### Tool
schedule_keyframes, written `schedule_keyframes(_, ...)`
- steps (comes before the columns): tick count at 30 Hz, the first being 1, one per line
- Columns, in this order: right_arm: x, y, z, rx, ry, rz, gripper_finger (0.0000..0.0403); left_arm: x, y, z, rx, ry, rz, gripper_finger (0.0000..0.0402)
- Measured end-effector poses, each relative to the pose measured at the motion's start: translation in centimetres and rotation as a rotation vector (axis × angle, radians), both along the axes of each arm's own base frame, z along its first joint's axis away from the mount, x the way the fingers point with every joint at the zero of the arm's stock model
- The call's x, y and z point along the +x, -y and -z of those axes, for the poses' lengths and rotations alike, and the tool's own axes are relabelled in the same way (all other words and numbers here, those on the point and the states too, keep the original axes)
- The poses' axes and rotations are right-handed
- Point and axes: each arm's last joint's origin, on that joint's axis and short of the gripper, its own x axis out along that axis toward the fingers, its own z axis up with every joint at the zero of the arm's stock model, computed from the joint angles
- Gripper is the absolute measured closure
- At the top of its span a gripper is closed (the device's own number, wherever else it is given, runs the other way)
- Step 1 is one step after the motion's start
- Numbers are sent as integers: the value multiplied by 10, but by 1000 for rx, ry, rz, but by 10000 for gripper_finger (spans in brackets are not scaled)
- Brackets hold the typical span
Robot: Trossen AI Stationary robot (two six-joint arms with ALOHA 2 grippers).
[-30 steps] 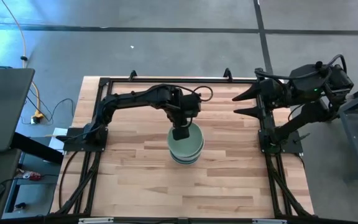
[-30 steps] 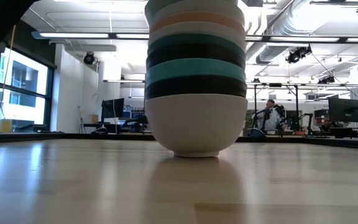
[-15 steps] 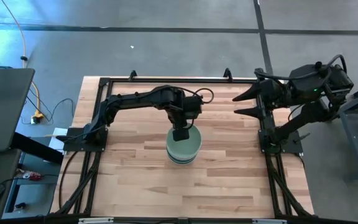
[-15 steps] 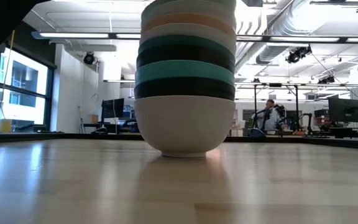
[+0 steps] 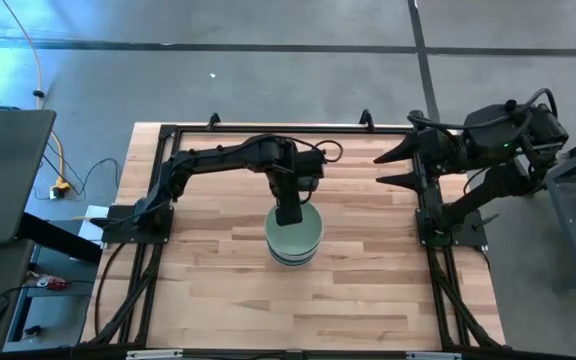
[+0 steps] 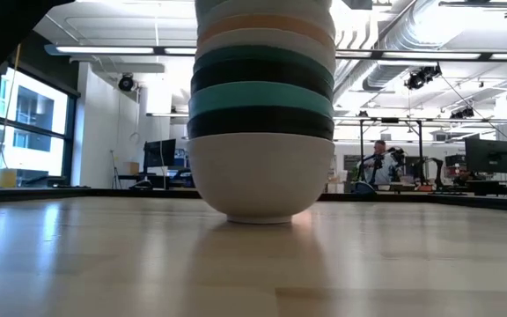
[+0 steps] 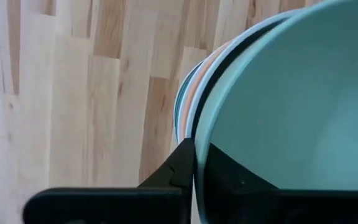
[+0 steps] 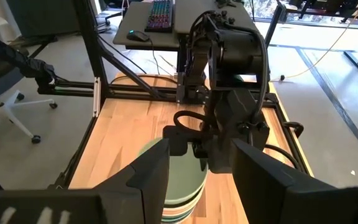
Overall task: Nest bowls inside each other
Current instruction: Stack the light blue bowl on top of the white bowl, then return to home position
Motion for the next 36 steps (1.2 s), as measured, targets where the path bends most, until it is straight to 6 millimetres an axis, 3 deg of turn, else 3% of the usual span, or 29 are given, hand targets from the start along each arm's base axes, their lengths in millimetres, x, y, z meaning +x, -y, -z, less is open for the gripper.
schedule_keyframes(4,2,-1,2,-2,-9,0,242,2,0,0,-2,18,9,388)
schedule_keyframes(16,16,-6,19,2,-98,-33,242,4,-1,-2,-43,55,16,237)
schedule_keyframes(23,16,-6,19,4,-91,-32,242,2,-5,-5,-31,67,31,193)
schedule_keyframes(31,14,-5,18,5,-86,-32,242,-19,-20,-35,7,167,-9,186)
schedule_keyframes(36,14,-5,18,5,-87,-32,242,-44,-19,-68,60,254,0,186)
